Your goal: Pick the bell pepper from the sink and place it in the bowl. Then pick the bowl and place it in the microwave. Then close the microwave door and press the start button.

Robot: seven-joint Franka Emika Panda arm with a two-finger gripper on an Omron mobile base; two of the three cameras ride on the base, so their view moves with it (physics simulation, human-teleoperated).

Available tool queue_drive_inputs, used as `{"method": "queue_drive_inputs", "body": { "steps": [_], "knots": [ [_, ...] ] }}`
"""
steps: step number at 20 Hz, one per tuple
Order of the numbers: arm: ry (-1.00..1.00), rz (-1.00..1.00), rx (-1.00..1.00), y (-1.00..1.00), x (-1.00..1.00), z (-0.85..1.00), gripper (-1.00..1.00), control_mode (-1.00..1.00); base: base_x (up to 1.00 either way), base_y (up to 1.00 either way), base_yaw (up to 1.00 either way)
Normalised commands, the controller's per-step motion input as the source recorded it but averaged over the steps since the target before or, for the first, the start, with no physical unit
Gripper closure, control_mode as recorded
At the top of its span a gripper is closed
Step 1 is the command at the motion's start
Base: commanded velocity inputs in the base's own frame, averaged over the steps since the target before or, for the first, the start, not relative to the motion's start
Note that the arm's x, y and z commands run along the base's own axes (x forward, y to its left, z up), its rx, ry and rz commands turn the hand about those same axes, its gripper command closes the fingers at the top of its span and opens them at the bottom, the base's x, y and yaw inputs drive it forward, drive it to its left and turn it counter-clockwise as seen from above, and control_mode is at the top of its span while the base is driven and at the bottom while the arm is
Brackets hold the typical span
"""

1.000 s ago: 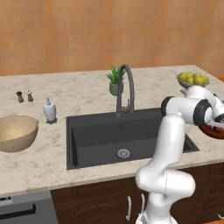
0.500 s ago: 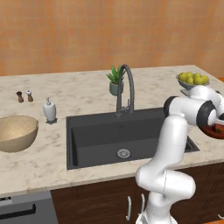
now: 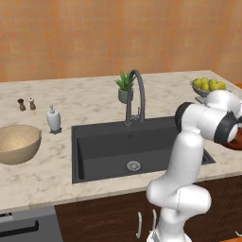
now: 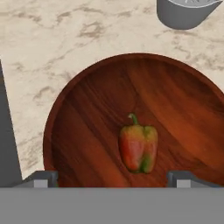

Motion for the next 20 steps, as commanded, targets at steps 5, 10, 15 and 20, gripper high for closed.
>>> {"method": "queue_drive_inputs", "body": {
  "steps": [5, 10, 15, 20],
  "knots": [
    [0.22, 0.0, -0.12, 0.72, 0.26, 0.0, -1.0, -1.0, 0.0, 0.0, 0.0],
    [0.18, 0.0, -0.09, 0.33, 0.22, 0.0, -1.0, -1.0, 0.0, 0.0, 0.0],
    [0.12, 0.0, 0.0, 0.0, 0.21, -0.12, -1.0, -1.0, 0.0, 0.0, 0.0],
    [0.07, 0.0, 0.0, -0.09, 0.22, -0.15, -1.0, -1.0, 0.0, 0.0, 0.0]
  ]
}}
